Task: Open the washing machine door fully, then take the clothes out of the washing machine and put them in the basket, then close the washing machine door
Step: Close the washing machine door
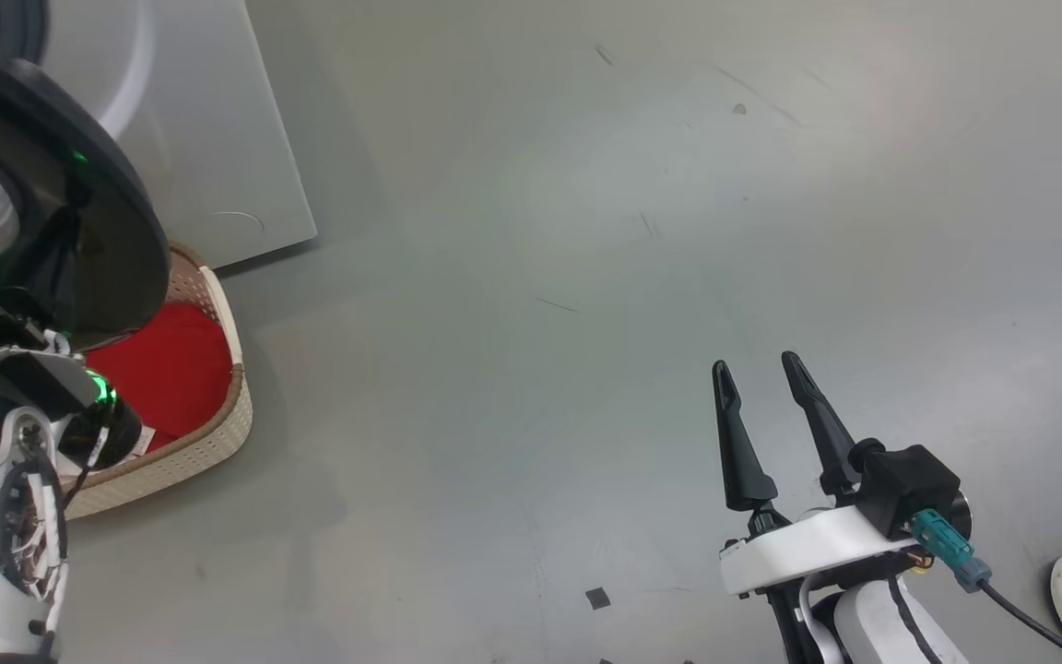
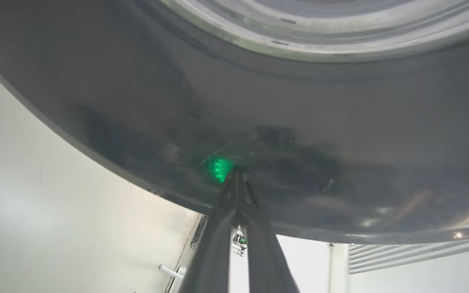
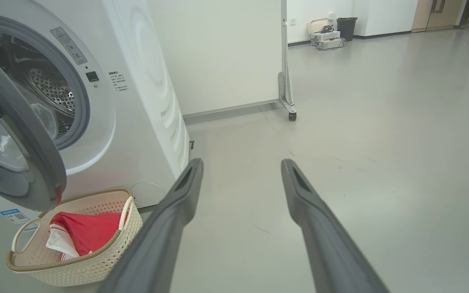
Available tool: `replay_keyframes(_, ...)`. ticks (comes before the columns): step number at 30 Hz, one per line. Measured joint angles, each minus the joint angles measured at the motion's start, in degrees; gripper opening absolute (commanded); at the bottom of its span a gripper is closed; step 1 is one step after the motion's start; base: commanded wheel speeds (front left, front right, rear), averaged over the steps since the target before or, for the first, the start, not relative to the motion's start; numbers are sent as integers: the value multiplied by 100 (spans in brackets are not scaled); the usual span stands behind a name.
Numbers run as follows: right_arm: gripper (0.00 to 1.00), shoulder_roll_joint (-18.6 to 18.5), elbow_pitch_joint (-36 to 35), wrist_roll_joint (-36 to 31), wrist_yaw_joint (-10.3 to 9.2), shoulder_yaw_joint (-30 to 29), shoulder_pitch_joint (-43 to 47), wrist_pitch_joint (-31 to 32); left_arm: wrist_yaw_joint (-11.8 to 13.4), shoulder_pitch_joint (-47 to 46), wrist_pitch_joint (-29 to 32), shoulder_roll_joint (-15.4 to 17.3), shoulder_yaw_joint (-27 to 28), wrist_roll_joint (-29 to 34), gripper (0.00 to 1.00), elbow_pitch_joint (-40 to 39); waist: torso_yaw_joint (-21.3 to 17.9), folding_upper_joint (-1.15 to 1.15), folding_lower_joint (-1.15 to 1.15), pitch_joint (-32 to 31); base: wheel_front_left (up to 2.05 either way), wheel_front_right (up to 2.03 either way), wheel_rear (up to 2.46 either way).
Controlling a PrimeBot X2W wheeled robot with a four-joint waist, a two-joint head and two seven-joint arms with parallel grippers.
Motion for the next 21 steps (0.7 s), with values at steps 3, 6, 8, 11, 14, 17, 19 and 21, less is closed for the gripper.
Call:
replay_keyframes(3,100,0,-15,-71,-1,-59,-1,0,-18,1,131,-12,-145,25,0,64,136,0,0,-30,0,0,0)
replay_keyframes(6,100,0,-14,-129,1,-104,-3,0,-129,24,305,-5,-366,202,0,75,295,0,0,-74,0,0,0)
replay_keyframes(8,100,1,-13,-164,3,-159,-4,0,-200,69,414,15,-528,364,0,70,409,0,0,-109,0,0,0)
replay_keyframes(11,100,1,5,-264,34,-292,-4,0,-367,234,567,45,-757,568,0,40,668,0,0,-194,0,0,0)
replay_keyframes(14,100,1,23,-326,102,-365,-4,0,-580,396,636,200,-984,870,0,-29,877,0,0,-270,0,0,0)
replay_keyframes(17,100,-1,35,-352,156,-439,-3,0,-789,580,647,382,-1216,1322,0,-59,1094,0,0,-356,0,0,0)
replay_keyframes(19,100,-5,38,-360,185,-481,-3,0,-984,706,638,453,-1360,1556,0,-81,1242,0,0,-418,0,0,0)
replay_keyframes(21,100,-14,38,-404,209,-525,-1,0,-1166,809,572,508,-1482,1828,0,-132,1392,0,0,-483,0,0,0)
